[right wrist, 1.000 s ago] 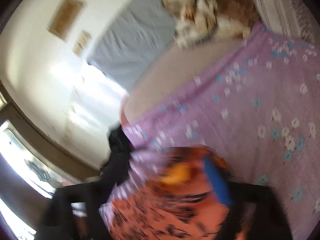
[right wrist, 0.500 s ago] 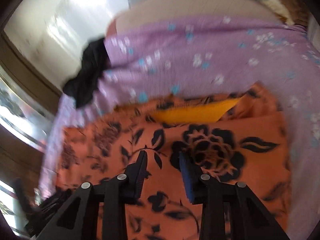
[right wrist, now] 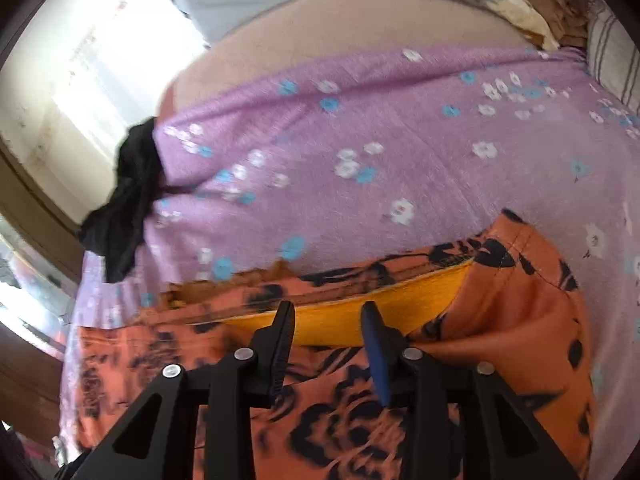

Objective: Fold small clothes

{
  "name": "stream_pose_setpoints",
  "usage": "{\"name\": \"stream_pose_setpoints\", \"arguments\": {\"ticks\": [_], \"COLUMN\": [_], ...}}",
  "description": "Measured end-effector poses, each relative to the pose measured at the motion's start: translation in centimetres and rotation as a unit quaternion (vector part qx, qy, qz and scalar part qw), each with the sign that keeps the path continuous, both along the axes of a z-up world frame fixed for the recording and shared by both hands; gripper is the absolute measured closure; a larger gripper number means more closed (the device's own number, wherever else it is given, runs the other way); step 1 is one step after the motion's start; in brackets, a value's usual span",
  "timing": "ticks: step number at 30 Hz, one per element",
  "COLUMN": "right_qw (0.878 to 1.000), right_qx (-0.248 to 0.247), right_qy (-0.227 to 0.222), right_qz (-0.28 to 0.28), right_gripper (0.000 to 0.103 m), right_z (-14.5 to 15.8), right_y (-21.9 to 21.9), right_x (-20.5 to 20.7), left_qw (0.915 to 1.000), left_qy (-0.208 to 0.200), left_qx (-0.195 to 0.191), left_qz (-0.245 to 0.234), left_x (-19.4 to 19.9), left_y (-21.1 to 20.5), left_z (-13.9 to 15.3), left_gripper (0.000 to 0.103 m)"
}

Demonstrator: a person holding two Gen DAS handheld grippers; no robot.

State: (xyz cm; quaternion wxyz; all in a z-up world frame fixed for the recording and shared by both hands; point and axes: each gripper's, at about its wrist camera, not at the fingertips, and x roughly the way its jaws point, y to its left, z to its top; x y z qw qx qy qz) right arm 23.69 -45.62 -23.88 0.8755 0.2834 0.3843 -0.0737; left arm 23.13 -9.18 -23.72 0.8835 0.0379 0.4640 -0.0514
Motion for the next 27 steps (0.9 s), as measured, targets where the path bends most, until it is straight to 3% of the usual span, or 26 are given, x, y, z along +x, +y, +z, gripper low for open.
{"name": "stream_pose_setpoints", "arguments": {"ticks": [4,7,9,11,14,16,18,20,23,27], "right_qw": [0.996,0.99,0.987,0.987,0.99,0.99,0.987,0.98,0.984,0.987], "right_qx": [0.033,0.025,-0.008,-0.03,0.04,0.052,0.061,0.069,0.039,0.072], "right_qy": [-0.008,0.051,0.073,0.068,0.03,0.023,0.044,0.1,0.09,0.07], "right_qz": [0.08,0.13,0.146,0.145,0.129,0.126,0.143,0.155,0.151,0.122], "right_gripper": [0.065,0.036,0.036,0.036,0.036,0.036,0.036,0.036,0.036,0.037], "right_z": [2.1,0.6,-0.3,0.6,2.3,2.5,1.4,-1.3,-0.9,-0.1], "right_y": [3.8,7.3,8.9,9.5,8.6,8.9,10.2,11.8,12.8,11.9], "right_x": [-2.0,-2.5,-3.2,-4.3,-7.1,-8.3,-8.5,-8.4,-9.2,-11.3], "left_qw": [0.999,0.9963,0.9977,0.9996,0.9987,0.9983,0.9974,0.9951,0.9968,0.9981], "left_qy": [0.004,-0.006,0.005,0.019,-0.009,-0.009,0.029,0.069,0.045,-0.012], "left_qx": [0.044,0.085,0.067,0.021,0.015,0.025,0.027,0.006,0.009,0.016], "left_qz": [0.004,-0.009,-0.01,0.01,0.047,0.051,0.06,0.07,0.066,0.059], "left_x": [0.2,-0.1,-0.3,-0.6,-2.0,-2.5,-2.2,-1.8,-2.6,-4.3], "left_y": [-0.1,-1.1,-0.6,1.2,3.4,4.0,4.5,5.1,4.9,4.4], "left_z": [-1.0,-1.5,-1.0,-0.2,0.9,0.7,-0.9,-2.7,-1.5,0.5], "left_gripper": [0.017,0.016,0.016,0.016,0.016,0.016,0.016,0.015,0.015,0.015]}}
